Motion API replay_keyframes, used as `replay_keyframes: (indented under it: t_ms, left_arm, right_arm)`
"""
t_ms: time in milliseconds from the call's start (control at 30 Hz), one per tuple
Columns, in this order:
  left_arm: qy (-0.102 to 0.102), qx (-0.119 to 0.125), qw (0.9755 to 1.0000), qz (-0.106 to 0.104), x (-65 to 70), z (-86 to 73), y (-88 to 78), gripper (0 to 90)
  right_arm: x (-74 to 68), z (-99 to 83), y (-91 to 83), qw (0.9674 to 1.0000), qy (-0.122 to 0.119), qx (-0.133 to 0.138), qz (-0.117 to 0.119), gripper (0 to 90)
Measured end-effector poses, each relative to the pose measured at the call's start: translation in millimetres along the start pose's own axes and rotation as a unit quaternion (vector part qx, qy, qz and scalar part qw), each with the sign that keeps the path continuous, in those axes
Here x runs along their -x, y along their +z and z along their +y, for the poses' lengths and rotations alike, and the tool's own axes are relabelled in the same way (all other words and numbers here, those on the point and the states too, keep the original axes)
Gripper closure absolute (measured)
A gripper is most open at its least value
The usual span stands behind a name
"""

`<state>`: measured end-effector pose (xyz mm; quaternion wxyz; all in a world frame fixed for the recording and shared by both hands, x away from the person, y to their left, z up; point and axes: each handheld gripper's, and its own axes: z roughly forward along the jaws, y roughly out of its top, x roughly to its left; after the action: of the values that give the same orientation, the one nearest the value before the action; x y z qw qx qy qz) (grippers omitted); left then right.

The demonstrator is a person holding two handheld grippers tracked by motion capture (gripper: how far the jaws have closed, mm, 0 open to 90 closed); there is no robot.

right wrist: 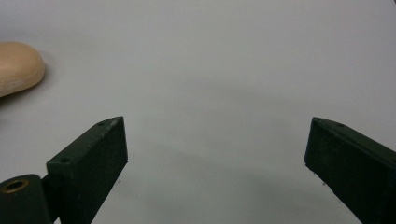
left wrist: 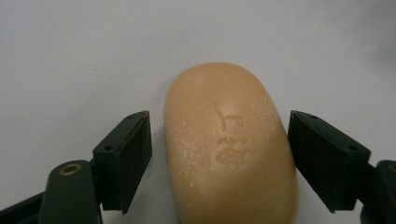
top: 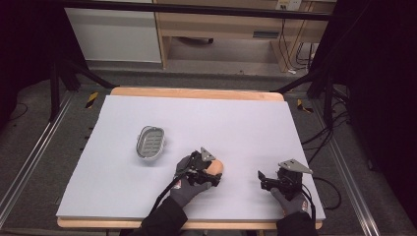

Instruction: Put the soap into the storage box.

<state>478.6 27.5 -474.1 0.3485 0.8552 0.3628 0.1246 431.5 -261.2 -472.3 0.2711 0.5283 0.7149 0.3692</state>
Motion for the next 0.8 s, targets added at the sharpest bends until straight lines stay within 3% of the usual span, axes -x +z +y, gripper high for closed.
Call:
replay_keyframes:
  t_ms: [400,800]
  left_arm:
    - [0.006,-0.008,0.9999,0.010,3.9,0.8,5.4,25.1]
    - [-0.003,-0.012,0.9997,0.020,5.6,2.8,4.7,31.4]
  right_arm:
    - [-0.2,0.0,0.2,1.0000,0.001,0.000,0.000,6.2]
    - [-0.1,0.1,0.5,1.0000,-0.001,-0.001,0.000,6.2]
